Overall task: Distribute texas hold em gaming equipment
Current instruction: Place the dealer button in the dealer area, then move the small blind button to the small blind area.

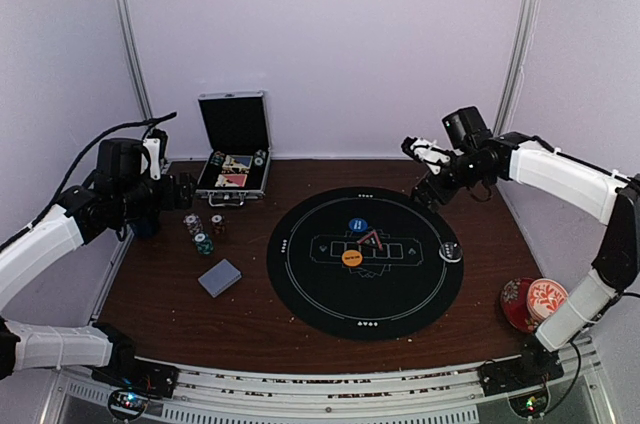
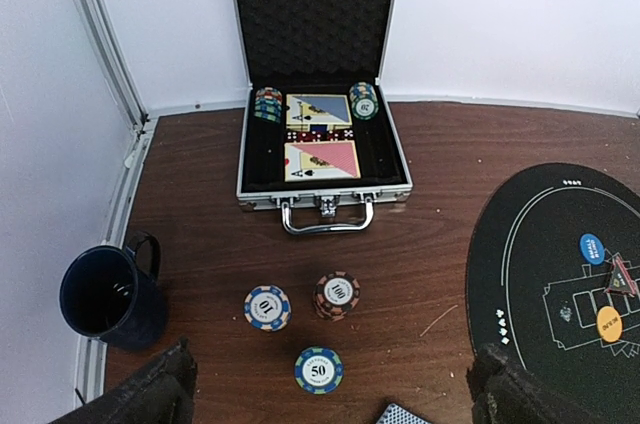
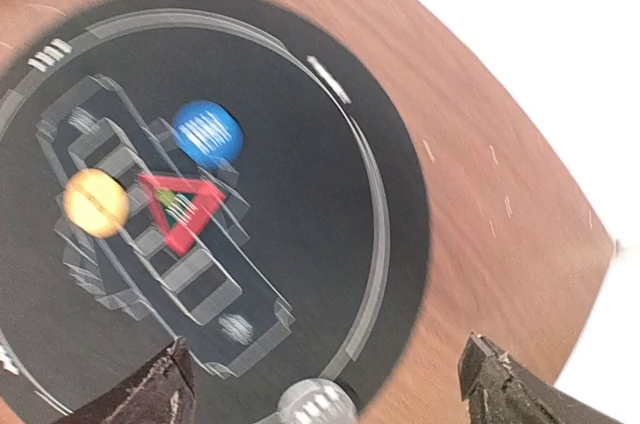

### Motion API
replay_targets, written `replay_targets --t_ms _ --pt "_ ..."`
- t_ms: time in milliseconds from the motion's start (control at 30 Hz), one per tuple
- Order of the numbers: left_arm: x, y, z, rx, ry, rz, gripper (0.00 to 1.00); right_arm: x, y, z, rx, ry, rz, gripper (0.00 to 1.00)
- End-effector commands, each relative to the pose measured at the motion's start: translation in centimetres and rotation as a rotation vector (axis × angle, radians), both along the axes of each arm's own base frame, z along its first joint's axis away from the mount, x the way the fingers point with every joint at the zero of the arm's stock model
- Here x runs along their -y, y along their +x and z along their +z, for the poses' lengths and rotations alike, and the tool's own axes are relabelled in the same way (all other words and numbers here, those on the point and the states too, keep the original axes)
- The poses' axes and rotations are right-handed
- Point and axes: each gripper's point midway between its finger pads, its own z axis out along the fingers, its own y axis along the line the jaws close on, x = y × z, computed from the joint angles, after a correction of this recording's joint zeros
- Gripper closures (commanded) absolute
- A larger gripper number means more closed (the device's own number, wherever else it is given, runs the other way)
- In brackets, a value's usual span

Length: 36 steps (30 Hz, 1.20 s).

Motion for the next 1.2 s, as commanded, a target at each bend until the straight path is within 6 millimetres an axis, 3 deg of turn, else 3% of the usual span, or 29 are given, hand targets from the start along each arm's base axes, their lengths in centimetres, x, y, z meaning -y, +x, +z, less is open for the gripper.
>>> replay_targets --t_ms 0,167,333,500,633,1167 --pt "-0.2 0.3 1.1 0.048 -0.023 0.018 0.02 -4.3 0.7 1.0 -0.016 0.052 -0.016 0.06" --pt "-0.3 0.4 1.1 0.049 -0.019 0.022 0.02 -7.8 5.2 -0.5 -0.058 0.107 -0.109 0.00" --pt "-0.4 0.3 1.1 0.049 -0.015 0.026 0.02 -10.4 7.2 -3.5 -0.118 0.088 -0.122 0.00" --pt "-0.4 0.4 1.1 0.049 -0.012 0.025 0.02 -12.9 7.4 -6.1 -0.169 0.078 -0.104 0.00" --pt "-0.4 0.4 1.0 0.048 -0.011 0.027 0.02 -13.7 7.2 -8.3 -0.198 0.047 -0.105 0.00" --pt "-0.5 0.4 1.0 0.047 -0.007 0.029 0.02 -13.3 6.3 -14.9 -0.303 -0.015 -0.142 0.05"
